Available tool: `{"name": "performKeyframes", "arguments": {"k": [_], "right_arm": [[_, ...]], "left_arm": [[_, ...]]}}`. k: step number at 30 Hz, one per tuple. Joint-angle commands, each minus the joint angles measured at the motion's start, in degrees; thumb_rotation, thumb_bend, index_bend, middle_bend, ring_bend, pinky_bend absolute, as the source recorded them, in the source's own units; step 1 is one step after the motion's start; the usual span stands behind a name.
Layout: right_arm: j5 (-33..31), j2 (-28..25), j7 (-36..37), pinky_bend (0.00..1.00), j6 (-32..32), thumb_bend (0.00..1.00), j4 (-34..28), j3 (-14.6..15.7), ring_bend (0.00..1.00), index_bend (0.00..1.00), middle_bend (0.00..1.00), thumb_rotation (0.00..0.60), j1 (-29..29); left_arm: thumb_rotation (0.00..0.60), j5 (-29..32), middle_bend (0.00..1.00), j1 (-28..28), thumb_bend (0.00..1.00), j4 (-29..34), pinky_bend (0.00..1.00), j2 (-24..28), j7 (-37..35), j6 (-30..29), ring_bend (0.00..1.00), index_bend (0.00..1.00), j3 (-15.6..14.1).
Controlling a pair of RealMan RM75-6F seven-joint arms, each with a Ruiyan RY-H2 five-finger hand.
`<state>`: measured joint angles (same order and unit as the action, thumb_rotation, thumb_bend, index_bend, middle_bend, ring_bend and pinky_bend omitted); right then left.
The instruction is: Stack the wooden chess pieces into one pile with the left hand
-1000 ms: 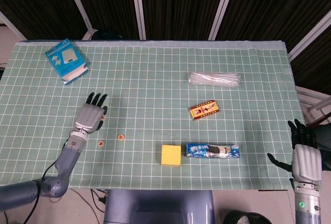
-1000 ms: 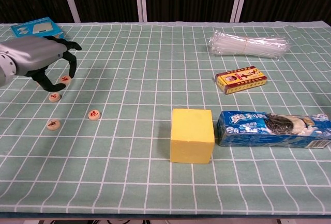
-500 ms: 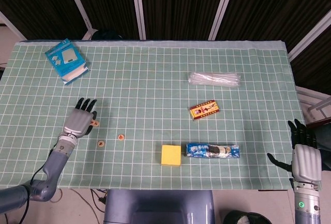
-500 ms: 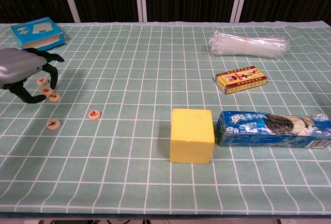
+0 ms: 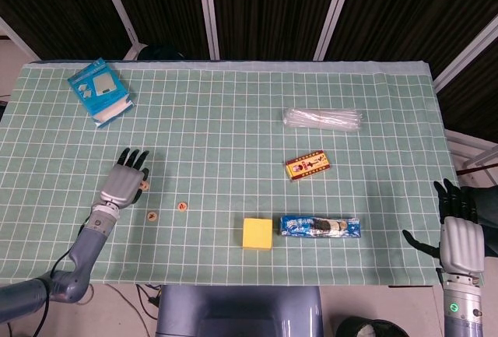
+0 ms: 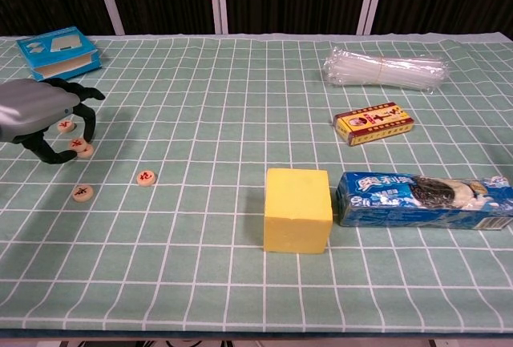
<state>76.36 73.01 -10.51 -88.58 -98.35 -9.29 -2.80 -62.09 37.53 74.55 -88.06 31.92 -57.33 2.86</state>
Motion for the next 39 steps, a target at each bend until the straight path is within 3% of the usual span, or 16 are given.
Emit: {"name": "performKeyframes", "arguments": {"k": [1,39], "right_arm": [[0.0,0.0,0.0,0.0,0.0,0.23,0.0,0.0,0.0,0.01,0.01,0.6,0.0],[-0.4,0.1,-0.5,0.0,0.0,0.23,0.0,-0.1,0.0,0.01,0.01,0.6,-0.1]], "left_arm": [[0.6,0.0,0.05,0.1,0.34,0.1,0.03,0.0,0.1,0.1,0.0,0.44,0.2],[0.6,1.3,0.04,-0.7,0.34,0.4,0.03,-0.3,5.1,-1.1,0.0,0.42,1.0]]}}
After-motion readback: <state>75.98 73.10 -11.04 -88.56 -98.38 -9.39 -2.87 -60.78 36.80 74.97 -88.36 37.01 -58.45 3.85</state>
